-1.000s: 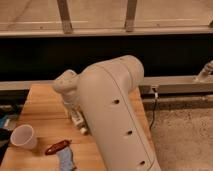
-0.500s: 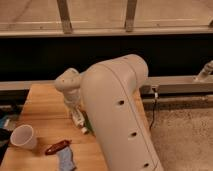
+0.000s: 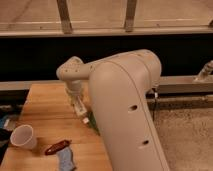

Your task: Place the bottle in the ceramic bowl

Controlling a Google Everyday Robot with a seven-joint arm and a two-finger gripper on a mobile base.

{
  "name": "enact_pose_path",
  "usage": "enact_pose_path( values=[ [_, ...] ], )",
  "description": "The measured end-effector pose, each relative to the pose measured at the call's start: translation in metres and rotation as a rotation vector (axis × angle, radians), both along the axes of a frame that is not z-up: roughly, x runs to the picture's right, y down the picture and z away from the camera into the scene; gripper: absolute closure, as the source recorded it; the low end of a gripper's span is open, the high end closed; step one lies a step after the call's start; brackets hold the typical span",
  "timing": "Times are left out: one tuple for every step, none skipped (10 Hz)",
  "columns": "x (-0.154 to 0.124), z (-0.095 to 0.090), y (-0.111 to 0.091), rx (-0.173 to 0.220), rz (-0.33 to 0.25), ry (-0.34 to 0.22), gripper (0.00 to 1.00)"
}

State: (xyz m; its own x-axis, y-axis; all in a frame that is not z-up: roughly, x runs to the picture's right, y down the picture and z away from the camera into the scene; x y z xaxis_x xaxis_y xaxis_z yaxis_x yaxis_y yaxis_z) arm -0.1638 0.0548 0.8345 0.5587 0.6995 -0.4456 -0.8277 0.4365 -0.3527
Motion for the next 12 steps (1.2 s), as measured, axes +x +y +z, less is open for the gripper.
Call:
enact_pose_path(
  values=[
    [0.003,-0.007,-0.018,0.032,-0.014,0.006,1.0],
    [0.008,-0.008,-0.032,0.055,-0.025,0.016,1.0],
    [0.018,-0.006,-0.047,0.077,-0.037,0.036,1.0],
    [0.029,-0.002,-0.058,0.095,-0.049,0.057,1.0],
    [0.043,0.001,-0.066,0.098,-0.052,0.077,1.0],
    [0.066,0.005,-0.067,0.078,-0.035,0.094,1.0],
    [0.083,0.008,-0.064,0.064,-0.016,0.107,1.0],
    [0.105,0.011,-0.059,0.045,0.007,0.127,1.0],
    [0.125,0.013,-0.051,0.024,0.032,0.145,1.0],
    [0.147,0.016,-0.043,0.007,0.059,0.166,1.0],
    [0.169,0.017,-0.033,-0.017,0.084,0.189,1.0],
    [0.182,0.018,-0.023,-0.038,0.101,0.207,1.0]
  ],
)
